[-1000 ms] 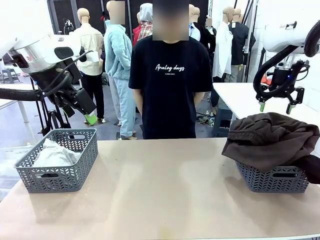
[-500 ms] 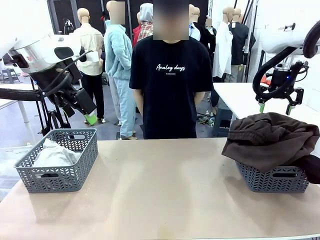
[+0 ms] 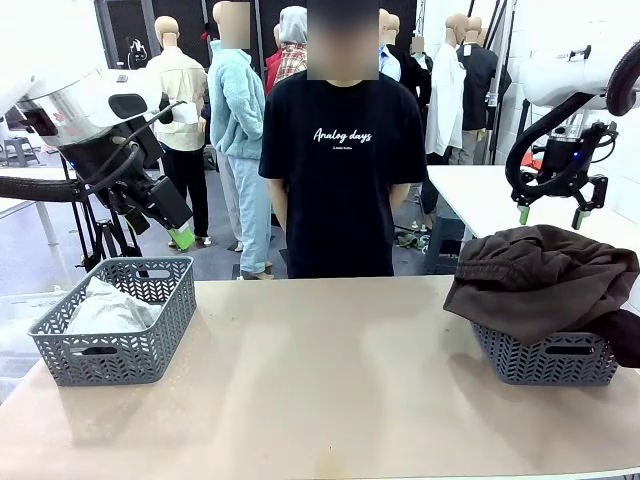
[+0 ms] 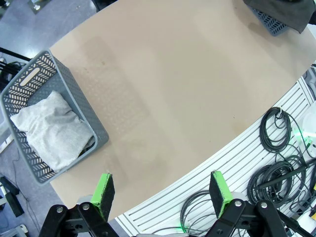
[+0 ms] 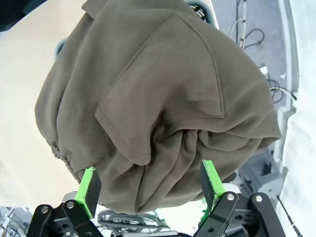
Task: Sort the tops and bottoms.
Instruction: Sort the clothes according to human instructions.
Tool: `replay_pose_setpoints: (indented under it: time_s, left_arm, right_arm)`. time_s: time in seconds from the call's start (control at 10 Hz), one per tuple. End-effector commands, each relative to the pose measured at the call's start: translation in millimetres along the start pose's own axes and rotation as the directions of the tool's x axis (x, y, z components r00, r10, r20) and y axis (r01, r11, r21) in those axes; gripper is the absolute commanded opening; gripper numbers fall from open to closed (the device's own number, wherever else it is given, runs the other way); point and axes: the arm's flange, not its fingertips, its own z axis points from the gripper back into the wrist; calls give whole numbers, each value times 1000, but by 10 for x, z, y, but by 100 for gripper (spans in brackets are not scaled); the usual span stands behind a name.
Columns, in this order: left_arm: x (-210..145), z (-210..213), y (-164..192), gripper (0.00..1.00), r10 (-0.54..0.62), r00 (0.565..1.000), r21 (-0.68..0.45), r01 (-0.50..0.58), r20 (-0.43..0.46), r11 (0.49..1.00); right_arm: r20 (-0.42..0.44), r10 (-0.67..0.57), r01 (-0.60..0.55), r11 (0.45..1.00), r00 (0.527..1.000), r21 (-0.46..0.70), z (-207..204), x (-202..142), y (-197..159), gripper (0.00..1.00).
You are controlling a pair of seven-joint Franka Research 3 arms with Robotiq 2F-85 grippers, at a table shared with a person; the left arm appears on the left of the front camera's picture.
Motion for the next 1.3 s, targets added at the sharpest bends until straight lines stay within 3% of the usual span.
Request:
replay_pose_setpoints:
  time_s: [0.0, 1.2]
  left_arm:
    - [-5, 6, 4, 100, 1, 1000, 0, -1, 2, 1000]
    - [-5, 6, 4, 100, 1, 1000, 0, -1, 2, 1000]
  right_arm:
    - [1, 8, -8, 1000, 1000, 2, 11, -8, 1, 100]
    - [1, 8, -8, 1000, 1000, 2, 11, -8, 1, 100]
